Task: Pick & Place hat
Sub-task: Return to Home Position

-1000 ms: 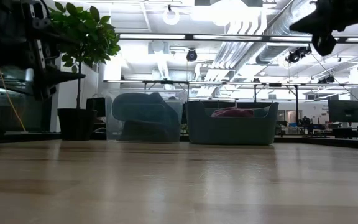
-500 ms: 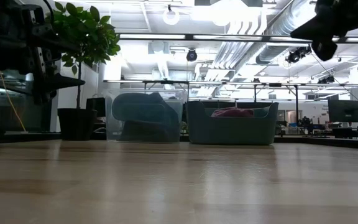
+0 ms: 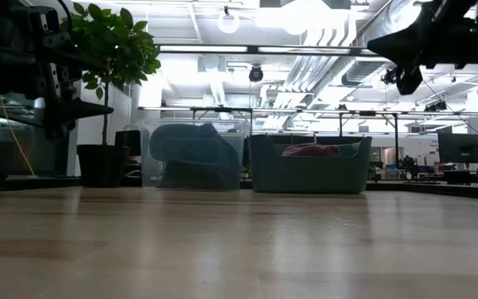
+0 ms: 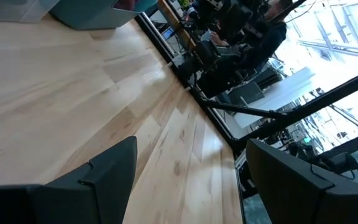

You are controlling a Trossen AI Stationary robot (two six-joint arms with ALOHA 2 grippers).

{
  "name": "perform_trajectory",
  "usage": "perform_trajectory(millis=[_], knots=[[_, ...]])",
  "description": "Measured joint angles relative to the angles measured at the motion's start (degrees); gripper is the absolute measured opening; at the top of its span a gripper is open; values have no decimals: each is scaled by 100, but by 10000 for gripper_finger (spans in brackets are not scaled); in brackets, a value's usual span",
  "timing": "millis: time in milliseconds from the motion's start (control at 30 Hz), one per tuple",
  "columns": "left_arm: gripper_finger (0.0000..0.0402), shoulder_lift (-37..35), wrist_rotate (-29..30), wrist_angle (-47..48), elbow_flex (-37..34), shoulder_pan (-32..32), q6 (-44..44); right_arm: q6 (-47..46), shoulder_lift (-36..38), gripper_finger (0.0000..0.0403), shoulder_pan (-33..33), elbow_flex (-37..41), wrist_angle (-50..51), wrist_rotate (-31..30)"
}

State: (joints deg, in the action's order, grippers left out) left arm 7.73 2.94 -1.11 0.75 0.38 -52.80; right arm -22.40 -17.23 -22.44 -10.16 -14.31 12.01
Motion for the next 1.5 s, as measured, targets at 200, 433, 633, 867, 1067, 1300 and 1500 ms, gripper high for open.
perform_trajectory(millis=[200, 433, 633, 867, 1067, 1300, 1500], knots=[[284, 0, 11, 1, 0, 0, -2, 535, 39, 0, 838, 447, -480, -809], [284, 0, 10, -1, 0, 0, -2, 597, 525, 0, 975, 823, -1016, -1177], [284, 2, 9, -3, 0, 0, -4, 594, 1181, 0, 975, 956, -527, -1094], [284, 2, 7, -3, 0, 0, -4, 746, 1705, 0, 975, 956, 943, -830], [284, 2, 6, -3, 0, 0, -4, 936, 1590, 0, 975, 950, 1257, -713], [284, 2, 2, -2, 0, 0, -4, 1363, 1535, 0, 975, 950, 1268, -636], [284, 2, 2, -3, 0, 0, -4, 1358, 1534, 0, 975, 950, 1262, -544]])
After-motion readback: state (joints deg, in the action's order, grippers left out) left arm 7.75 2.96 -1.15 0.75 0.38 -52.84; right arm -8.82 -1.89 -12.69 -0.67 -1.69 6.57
